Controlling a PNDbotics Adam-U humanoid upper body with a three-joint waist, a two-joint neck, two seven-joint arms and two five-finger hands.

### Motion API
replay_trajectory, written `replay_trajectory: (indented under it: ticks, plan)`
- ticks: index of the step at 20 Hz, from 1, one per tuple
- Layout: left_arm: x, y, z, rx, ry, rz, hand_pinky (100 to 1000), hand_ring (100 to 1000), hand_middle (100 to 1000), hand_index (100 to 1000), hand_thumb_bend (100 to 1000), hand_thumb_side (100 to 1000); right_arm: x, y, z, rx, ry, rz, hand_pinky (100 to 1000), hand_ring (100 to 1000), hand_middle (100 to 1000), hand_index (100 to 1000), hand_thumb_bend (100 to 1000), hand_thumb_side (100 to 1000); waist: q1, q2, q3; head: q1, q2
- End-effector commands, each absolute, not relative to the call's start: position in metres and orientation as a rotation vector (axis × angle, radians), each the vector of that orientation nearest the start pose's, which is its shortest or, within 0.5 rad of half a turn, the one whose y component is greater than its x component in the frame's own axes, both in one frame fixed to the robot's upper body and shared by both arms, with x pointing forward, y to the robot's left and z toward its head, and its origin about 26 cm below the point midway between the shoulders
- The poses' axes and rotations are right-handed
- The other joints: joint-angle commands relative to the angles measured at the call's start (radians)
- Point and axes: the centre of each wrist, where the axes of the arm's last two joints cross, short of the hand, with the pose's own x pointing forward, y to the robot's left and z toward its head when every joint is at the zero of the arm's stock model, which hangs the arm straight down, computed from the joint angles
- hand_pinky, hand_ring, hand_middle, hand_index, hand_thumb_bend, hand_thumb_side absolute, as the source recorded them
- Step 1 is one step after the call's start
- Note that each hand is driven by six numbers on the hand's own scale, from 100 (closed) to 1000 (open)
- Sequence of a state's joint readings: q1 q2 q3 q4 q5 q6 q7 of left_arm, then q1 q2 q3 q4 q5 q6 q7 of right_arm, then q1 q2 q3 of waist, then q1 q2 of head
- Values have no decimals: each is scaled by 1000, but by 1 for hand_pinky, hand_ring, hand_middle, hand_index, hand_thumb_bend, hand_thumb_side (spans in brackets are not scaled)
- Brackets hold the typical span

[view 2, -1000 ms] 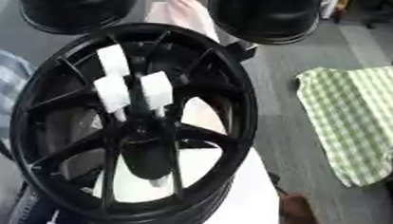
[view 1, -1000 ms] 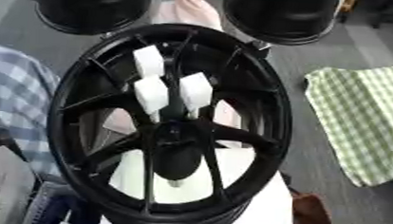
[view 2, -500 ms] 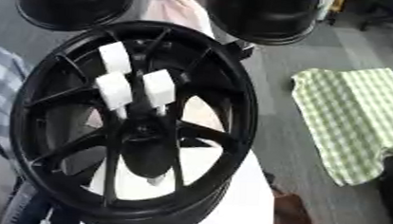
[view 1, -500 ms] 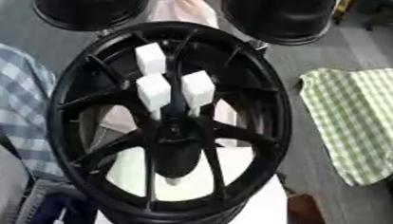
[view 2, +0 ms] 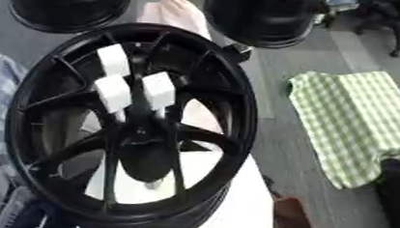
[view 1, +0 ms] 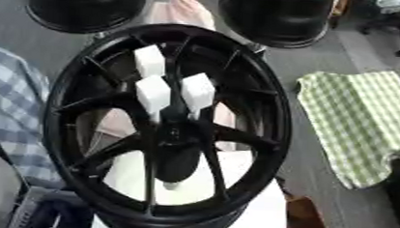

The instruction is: Pull the pin out of the wheel hub.

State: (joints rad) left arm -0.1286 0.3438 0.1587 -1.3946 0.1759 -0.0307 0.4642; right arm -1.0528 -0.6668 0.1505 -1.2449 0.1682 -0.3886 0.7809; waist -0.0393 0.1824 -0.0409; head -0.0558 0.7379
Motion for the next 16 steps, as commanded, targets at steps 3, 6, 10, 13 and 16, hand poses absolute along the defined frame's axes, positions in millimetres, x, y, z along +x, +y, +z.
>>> replay_trajectory:
  ticks: [3, 6, 10, 13, 16]
  plan:
    - [306, 380, 26, 621, -1590, 350, 621, 605, 528, 727, 439, 571, 442, -259, 341, -304, -1898, 1862, 764, 797, 714, 800, 629, 293, 1, -31, 7, -38, -5]
    - [307, 380, 24, 618, -1583, 345, 621, 605, 528, 727, 440, 571, 444, -239, 336, -288, -1871, 1937, 785, 803, 730, 809, 622, 323, 3, -35, 8, -39, 4]
    - [308, 378, 23, 613, -1579, 339, 621, 605, 529, 727, 439, 572, 443, -217, 338, -369, -1835, 2015, 800, 804, 735, 812, 637, 332, 4, -38, 12, -52, 14]
    - [310, 376, 23, 603, -1578, 335, 621, 605, 528, 726, 439, 572, 442, -206, 333, -396, -1842, 2022, 791, 800, 729, 808, 638, 336, 3, -41, 21, -62, 14]
    - [313, 370, 20, 579, -1569, 328, 621, 605, 528, 726, 442, 575, 441, -196, 322, -389, -1854, 1987, 767, 794, 719, 804, 644, 337, 5, -50, 37, -74, 23]
